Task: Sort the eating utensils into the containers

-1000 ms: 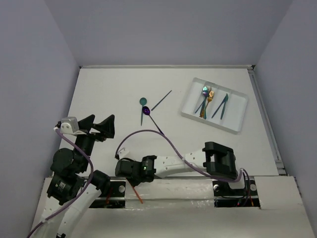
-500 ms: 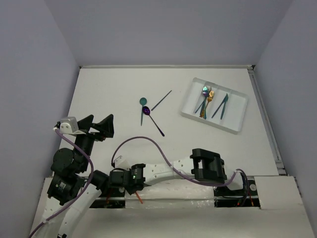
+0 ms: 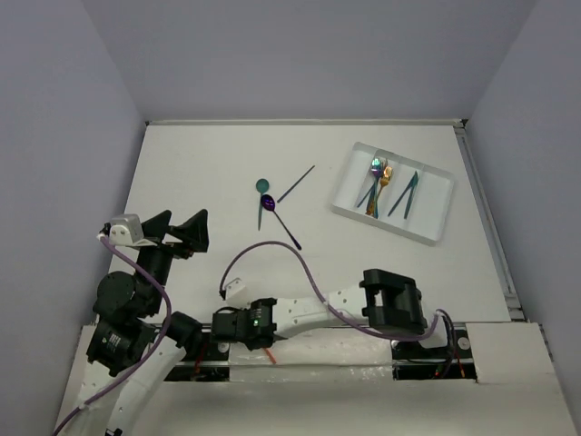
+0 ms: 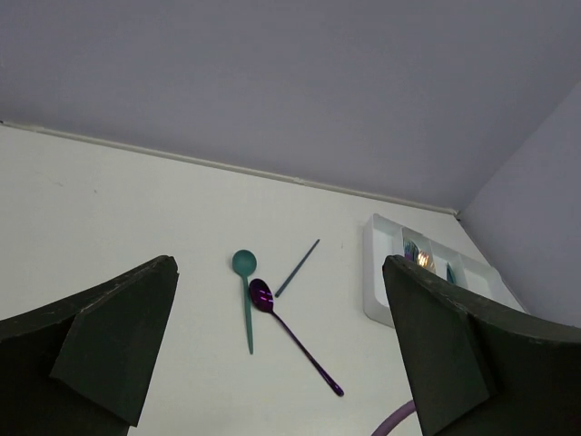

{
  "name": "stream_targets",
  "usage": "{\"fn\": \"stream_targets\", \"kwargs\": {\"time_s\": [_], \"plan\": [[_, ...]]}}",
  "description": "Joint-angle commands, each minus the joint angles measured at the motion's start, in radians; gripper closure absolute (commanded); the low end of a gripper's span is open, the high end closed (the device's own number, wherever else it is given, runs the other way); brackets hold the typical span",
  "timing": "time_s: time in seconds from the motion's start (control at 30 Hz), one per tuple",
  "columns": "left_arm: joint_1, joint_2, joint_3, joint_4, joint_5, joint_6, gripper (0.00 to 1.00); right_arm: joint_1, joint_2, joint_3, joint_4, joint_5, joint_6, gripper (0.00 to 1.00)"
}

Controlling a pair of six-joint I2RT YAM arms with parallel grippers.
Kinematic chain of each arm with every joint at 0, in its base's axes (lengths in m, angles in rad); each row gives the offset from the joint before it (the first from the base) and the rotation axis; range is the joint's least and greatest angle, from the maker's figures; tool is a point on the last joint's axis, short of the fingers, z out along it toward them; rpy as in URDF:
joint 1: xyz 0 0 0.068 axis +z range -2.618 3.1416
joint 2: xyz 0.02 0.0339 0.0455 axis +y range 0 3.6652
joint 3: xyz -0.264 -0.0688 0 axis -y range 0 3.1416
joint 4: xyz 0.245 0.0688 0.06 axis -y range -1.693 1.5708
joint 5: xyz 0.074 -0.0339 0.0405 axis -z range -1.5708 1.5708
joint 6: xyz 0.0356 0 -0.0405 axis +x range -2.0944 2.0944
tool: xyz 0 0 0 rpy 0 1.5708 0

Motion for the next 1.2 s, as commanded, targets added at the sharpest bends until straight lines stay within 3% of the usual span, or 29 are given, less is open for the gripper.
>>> {"fn": "stream_targets", "kwargs": {"time_s": [0.0,0.23,0.37,0.47,0.5,0.6,0.73,0.9,1.17], "plan": [[0.003,-0.022,0.033,0.032,0.000,-0.007,0.01,-0.116,-0.202,-0.112,0.050,0.131,-0.036,1.00],[0.003,-0.028,0.018,0.032,0.072,-0.009,0.01,-0.542,-0.580,-0.428,0.205,0.307,-0.164,1.00],[-0.018,-0.034,0.013,0.035,0.105,-0.007,0.01,-1.012,-0.802,-0.609,0.364,0.268,-0.260,1.00],[-0.038,-0.045,0.013,0.034,0.119,-0.007,0.01,-1.226,-0.877,-0.669,0.470,0.202,-0.363,1.00],[-0.038,-0.048,0.013,0.032,0.119,-0.006,0.01,-1.345,-0.873,-0.668,0.484,0.150,-0.406,1.00],[-0.057,-0.063,0.013,0.029,0.118,-0.006,0.01,-1.513,-0.803,-0.618,0.501,0.096,-0.461,1.00],[-0.078,-0.077,0.013,0.025,0.115,-0.007,0.01,-1.607,-0.691,-0.561,0.564,0.050,-0.555,1.00],[-0.107,-0.086,0.015,0.018,0.102,-0.007,0.01,-1.616,-0.525,-0.470,0.552,0.013,-0.699,0.99],[-0.118,-0.092,0.018,0.014,0.090,-0.009,0.01,-1.616,-0.407,-0.447,0.543,-0.021,-0.689,0.93]]}}
